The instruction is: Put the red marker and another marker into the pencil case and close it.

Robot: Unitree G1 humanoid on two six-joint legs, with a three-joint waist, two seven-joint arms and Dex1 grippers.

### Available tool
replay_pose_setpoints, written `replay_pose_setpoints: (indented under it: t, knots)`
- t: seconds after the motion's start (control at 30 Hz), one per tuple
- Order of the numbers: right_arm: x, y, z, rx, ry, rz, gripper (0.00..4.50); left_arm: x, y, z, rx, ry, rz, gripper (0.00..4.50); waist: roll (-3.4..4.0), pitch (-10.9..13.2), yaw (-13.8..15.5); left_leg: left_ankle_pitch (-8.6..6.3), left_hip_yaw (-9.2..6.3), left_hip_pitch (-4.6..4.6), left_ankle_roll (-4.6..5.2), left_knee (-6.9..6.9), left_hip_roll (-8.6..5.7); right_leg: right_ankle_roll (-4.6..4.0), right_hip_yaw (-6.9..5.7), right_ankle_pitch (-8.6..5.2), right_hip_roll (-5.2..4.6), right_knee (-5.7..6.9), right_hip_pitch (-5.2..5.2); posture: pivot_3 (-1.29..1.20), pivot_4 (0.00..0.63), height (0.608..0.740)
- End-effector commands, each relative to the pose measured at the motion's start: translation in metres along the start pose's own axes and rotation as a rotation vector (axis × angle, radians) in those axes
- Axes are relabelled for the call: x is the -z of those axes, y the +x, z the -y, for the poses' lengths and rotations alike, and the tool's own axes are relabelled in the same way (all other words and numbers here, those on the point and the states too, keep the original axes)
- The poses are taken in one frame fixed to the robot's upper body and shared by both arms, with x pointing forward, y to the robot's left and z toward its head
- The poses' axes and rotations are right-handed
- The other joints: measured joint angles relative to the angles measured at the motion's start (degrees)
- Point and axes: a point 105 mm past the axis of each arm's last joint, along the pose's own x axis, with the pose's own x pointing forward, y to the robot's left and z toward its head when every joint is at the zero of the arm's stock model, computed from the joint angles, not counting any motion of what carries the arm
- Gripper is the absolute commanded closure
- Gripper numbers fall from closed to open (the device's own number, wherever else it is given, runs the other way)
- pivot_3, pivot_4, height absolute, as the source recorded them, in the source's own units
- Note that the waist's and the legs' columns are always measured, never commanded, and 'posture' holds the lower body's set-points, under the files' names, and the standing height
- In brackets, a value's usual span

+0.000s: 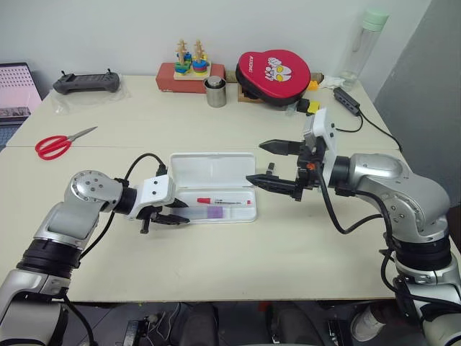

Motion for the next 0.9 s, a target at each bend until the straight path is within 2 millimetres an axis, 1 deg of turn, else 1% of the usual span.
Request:
replay_pose_setpoints:
  t: [0.03, 0.13, 0.2, 0.23, 0.37, 0.43, 0.5, 0.53, 0.57, 0.67, 0.73, 0.77, 0.83, 0.87, 0.9]
  knots:
    - [-0.009, 0.000, -0.008, -0.020, -0.041, 0.025, 0.00, -0.007, -0.001, -0.004, -0.009, 0.042, 0.007, 3.29, 0.00, 0.00, 0.00, 0.00, 0.00, 0.01, 0.00, 0.01, 0.00, 0.01, 0.01, 0.00, 0.00, 0.00, 0.01, 0.00, 0.150, 0.740]
    - [-0.009, 0.000, -0.009, -0.021, -0.042, 0.024, 0.00, -0.005, 0.002, -0.005, -0.016, 0.047, 0.000, 3.29, 0.00, 0.00, 0.00, 0.00, 0.00, 0.00, 0.00, 0.02, 0.00, 0.02, 0.00, 0.00, 0.00, 0.01, 0.01, 0.00, 0.150, 0.740]
    - [-0.009, 0.001, -0.009, -0.021, -0.044, 0.023, 0.00, -0.004, 0.003, -0.004, -0.012, 0.040, -0.003, 2.59, 0.00, 0.00, 0.00, 0.00, 0.00, 0.01, 0.00, 0.02, 0.00, 0.02, 0.00, 0.00, 0.00, 0.01, 0.01, 0.00, 0.150, 0.740]
    - [-0.009, 0.001, -0.009, -0.021, -0.045, 0.023, 0.00, -0.004, 0.003, -0.003, -0.011, 0.038, -0.003, 2.55, 0.00, 0.00, -0.01, 0.00, -0.01, 0.01, 0.00, 0.02, 0.00, 0.01, 0.00, 0.00, 0.00, 0.01, 0.01, 0.00, 0.150, 0.740]
    - [-0.010, 0.002, -0.008, -0.021, -0.045, 0.025, 0.00, -0.004, 0.004, -0.008, -0.032, 0.039, 0.000, 1.71, 0.00, 0.00, 0.00, 0.00, -0.01, 0.00, 0.00, 0.02, 0.00, 0.01, 0.00, 0.00, 0.00, 0.01, 0.01, 0.00, 0.150, 0.740]
    - [-0.009, 0.002, -0.008, -0.020, -0.044, 0.026, 0.00, -0.007, 0.005, -0.009, -0.036, 0.034, 0.016, 1.31, 0.00, 0.00, 0.00, 0.00, -0.01, 0.01, 0.00, 0.02, 0.00, 0.01, 0.00, 0.01, 0.00, 0.01, 0.01, 0.00, 0.150, 0.740]
    - [-0.009, 0.002, -0.005, -0.004, -0.043, 0.030, 0.00, -0.014, 0.006, -0.010, -0.037, 0.028, 0.058, 0.95, 0.00, 0.00, 0.00, 0.00, -0.01, 0.00, 0.00, 0.03, 0.00, 0.02, -0.01, 0.01, 0.00, 0.01, 0.02, 0.00, 0.150, 0.740]
    - [-0.008, 0.002, 0.001, 0.034, -0.035, 0.033, 0.00, -0.021, 0.006, -0.011, -0.047, 0.023, 0.095, 0.73, 0.00, 0.00, -0.01, 0.00, -0.01, 0.01, 0.00, 0.04, 0.00, 0.02, 0.00, 0.01, 0.00, 0.01, 0.02, 0.00, 0.150, 0.740]
    - [-0.003, 0.002, 0.013, 0.106, -0.018, 0.021, 0.00, -0.029, 0.007, -0.013, -0.062, 0.016, 0.143, 0.57, -0.01, 0.00, 0.00, 0.00, -0.01, 0.01, 0.00, 0.04, 0.00, 0.02, 0.00, 0.01, 0.00, 0.02, 0.02, 0.00, 0.150, 0.740]
    - [0.019, 0.000, 0.049, 0.316, 0.036, -0.043, 0.00, -0.053, 0.009, -0.020, -0.112, -0.035, 0.294, 0.02, -0.01, -0.01, 0.00, 0.00, -0.02, 0.00, 0.00, 0.08, 0.00, 0.03, -0.01, 0.02, 0.00, 0.04, 0.04, 0.00, 0.150, 0.740]
    - [0.036, -0.005, 0.072, 0.458, 0.130, -0.061, 0.00, -0.078, 0.013, -0.026, -0.158, -0.091, 0.428, 0.00, -0.03, -0.02, 0.01, 0.00, -0.02, 0.01, 0.00, 0.10, -0.01, 0.05, 0.00, 0.03, 0.00, 0.05, 0.05, 0.00, 0.150, 0.740]
    - [0.049, -0.008, 0.084, 0.545, 0.165, -0.094, 0.00, -0.090, 0.017, -0.029, -0.188, -0.106, 0.475, 0.00, -0.04, -0.02, 0.09, 0.00, -0.03, 0.01, 0.00, 0.14, -0.01, 0.06, 0.00, 0.04, 0.00, 0.06, 0.06, 0.00, 0.150, 0.740]
    - [0.073, -0.014, 0.103, 0.690, 0.209, -0.156, 0.00, -0.106, 0.025, -0.033, -0.234, -0.126, 0.533, 0.00, -0.04, -0.02, 0.15, 0.00, -0.08, -0.03, 0.00, 0.24, -0.04, 0.08, -0.03, 0.06, -0.01, 0.08, 0.10, 0.00, 0.150, 0.740]
    - [0.081, -0.016, 0.109, 0.743, 0.228, -0.169, 0.00, -0.111, 0.028, -0.035, -0.262, -0.133, 0.552, 0.00, -0.04, -0.02, 0.07, 0.01, -0.08, -0.06, 0.00, 0.26, -0.05, 0.08, -0.02, 0.10, -0.01, 0.06, 0.08, 0.00, 0.150, 0.740]
    - [0.088, -0.017, 0.115, 0.799, 0.253, -0.174, 0.00, -0.119, 0.032, -0.039, -0.304, -0.144, 0.579, 0.00, -0.04, -0.03, 0.06, 0.01, -0.06, -0.08, 0.00, 0.27, -0.08, -0.10, 0.03, 0.24, -0.03, 0.04, 0.08, 0.00, 0.150, 0.740]
